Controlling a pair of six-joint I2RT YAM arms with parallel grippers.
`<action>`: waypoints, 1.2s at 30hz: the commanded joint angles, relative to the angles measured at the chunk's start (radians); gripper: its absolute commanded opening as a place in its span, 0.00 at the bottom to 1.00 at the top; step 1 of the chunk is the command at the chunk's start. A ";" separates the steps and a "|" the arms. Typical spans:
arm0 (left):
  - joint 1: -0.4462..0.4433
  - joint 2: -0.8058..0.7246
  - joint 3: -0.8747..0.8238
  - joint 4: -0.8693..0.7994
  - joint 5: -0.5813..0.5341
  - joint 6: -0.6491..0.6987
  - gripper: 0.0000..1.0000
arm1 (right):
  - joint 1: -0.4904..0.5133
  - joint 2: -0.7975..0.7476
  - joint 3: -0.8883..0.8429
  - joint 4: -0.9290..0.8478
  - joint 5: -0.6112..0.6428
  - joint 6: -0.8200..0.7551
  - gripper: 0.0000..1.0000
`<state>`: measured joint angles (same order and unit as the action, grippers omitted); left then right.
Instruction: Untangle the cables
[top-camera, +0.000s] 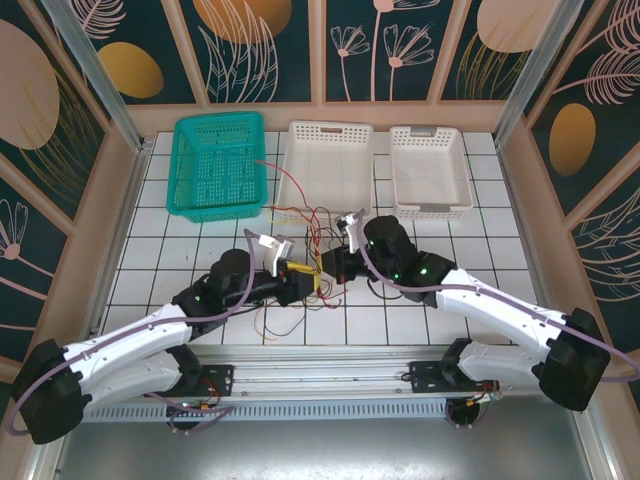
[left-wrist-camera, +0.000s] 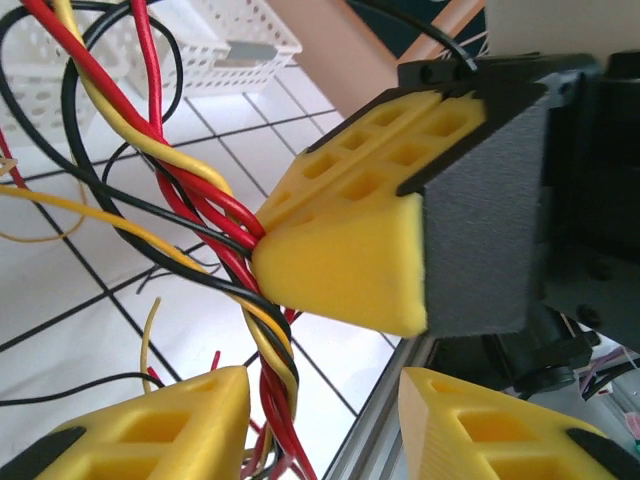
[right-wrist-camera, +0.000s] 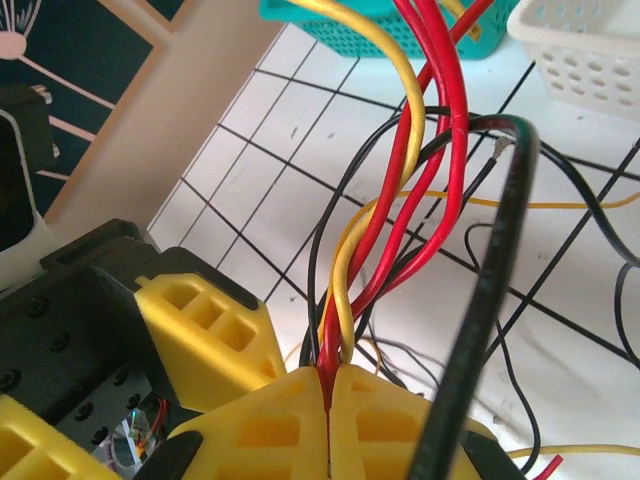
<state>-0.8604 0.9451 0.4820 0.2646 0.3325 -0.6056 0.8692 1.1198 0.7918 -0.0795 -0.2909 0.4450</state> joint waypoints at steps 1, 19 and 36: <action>-0.005 -0.020 -0.008 -0.008 0.002 0.019 0.44 | -0.010 -0.032 -0.002 0.000 0.013 -0.017 0.00; -0.006 0.045 -0.011 0.074 0.040 -0.003 0.23 | -0.011 -0.062 0.001 0.079 -0.111 0.048 0.00; -0.006 -0.130 -0.055 -0.047 -0.017 0.017 0.00 | -0.248 -0.194 -0.039 -0.109 0.012 0.039 0.00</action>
<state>-0.8642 0.8471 0.4431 0.2516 0.3309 -0.6033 0.6704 0.9745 0.7650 -0.1448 -0.3119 0.4812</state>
